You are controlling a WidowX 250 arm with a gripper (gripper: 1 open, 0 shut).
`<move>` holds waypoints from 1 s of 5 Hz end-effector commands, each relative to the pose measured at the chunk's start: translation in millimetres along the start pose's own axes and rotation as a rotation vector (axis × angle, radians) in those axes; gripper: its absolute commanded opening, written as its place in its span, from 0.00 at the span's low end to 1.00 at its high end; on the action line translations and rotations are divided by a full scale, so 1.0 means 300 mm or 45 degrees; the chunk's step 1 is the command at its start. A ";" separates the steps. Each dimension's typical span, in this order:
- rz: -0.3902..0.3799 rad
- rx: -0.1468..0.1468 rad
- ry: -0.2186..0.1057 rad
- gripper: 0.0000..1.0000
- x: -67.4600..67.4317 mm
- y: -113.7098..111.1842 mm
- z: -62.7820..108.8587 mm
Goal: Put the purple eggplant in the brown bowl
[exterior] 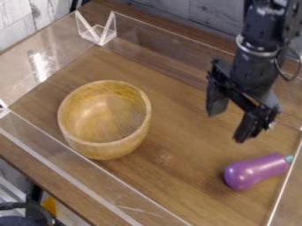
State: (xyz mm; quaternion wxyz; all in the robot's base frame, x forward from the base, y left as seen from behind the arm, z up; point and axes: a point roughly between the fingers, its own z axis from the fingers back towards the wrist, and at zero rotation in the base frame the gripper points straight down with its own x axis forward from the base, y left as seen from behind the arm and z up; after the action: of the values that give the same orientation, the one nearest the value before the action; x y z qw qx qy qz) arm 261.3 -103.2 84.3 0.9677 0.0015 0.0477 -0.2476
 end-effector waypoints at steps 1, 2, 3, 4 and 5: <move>-0.081 0.016 -0.052 1.00 0.013 -0.020 0.012; -0.142 0.011 -0.051 1.00 0.017 -0.043 -0.011; -0.195 0.015 -0.049 1.00 0.019 -0.067 -0.045; -0.226 0.020 -0.048 1.00 0.025 -0.085 -0.080; -0.236 0.022 -0.047 1.00 0.038 -0.093 -0.104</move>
State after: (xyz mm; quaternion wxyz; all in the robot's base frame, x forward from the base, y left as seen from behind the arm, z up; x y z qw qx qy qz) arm 249.7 -128.8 42.6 0.9429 0.0020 0.0492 -0.3294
